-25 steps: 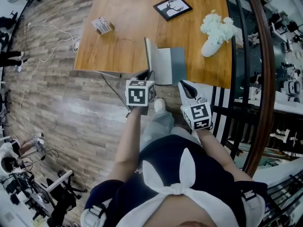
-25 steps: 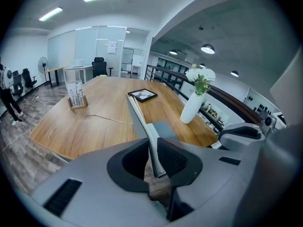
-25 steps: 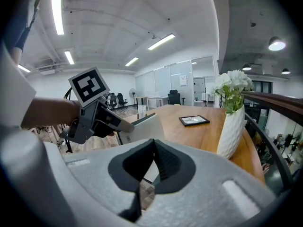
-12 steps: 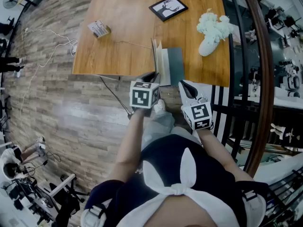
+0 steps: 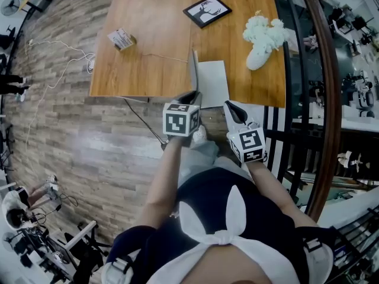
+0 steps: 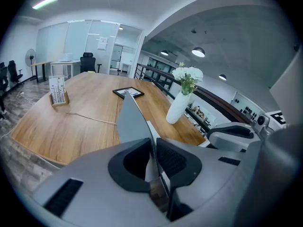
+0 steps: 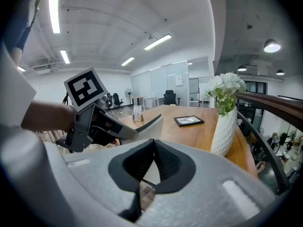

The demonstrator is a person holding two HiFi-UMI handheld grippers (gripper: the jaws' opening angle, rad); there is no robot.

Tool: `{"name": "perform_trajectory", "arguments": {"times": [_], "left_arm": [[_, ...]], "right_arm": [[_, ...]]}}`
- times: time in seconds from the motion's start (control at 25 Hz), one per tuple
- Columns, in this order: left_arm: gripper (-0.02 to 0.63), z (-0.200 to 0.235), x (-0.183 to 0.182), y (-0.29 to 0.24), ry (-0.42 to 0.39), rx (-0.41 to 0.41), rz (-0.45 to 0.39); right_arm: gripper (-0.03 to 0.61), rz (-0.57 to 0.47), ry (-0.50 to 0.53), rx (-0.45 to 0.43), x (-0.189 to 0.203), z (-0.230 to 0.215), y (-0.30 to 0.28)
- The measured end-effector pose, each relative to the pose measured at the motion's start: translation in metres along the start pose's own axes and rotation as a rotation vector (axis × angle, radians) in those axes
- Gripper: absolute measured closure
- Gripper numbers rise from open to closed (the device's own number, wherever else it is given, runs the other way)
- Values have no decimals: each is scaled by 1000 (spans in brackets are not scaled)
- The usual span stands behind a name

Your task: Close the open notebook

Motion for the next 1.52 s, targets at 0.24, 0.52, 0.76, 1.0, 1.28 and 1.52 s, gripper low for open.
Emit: {"name": "perform_trajectory", "arguments": {"times": [0.24,0.52,0.76,1.0,1.28,1.52], "left_arm": [[555,-7,-2,-5,-5,38,-4],[555,-11,-3,-11,-6,77,1],[555,-15,-3,-16,-16,98,11],[555,-19,-4,-18,-29,112,13],[555,-24,-4,-24,-38,123,22],[555,-29,-4,-31,-50,138,31]], "right_arm": [[580,2,-5,21,-1,-4,2],[580,5,-16,43,-1,-8,3],[580,4,-20,59,-1,-10,2],[580,5,-26,71,-1,-10,3],[580,11,-40,88,2,-12,7],[580,5,-42,101,3,-16,9]]}}
Point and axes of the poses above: the fingertips, and each gripper's own axes: y backward along the fingers, z to its left, x out of its underside, the point moved 6 cm from there along y, backward along the fingers, and after that the axes turned 8 degrees about -x, right-handed, at the moved point
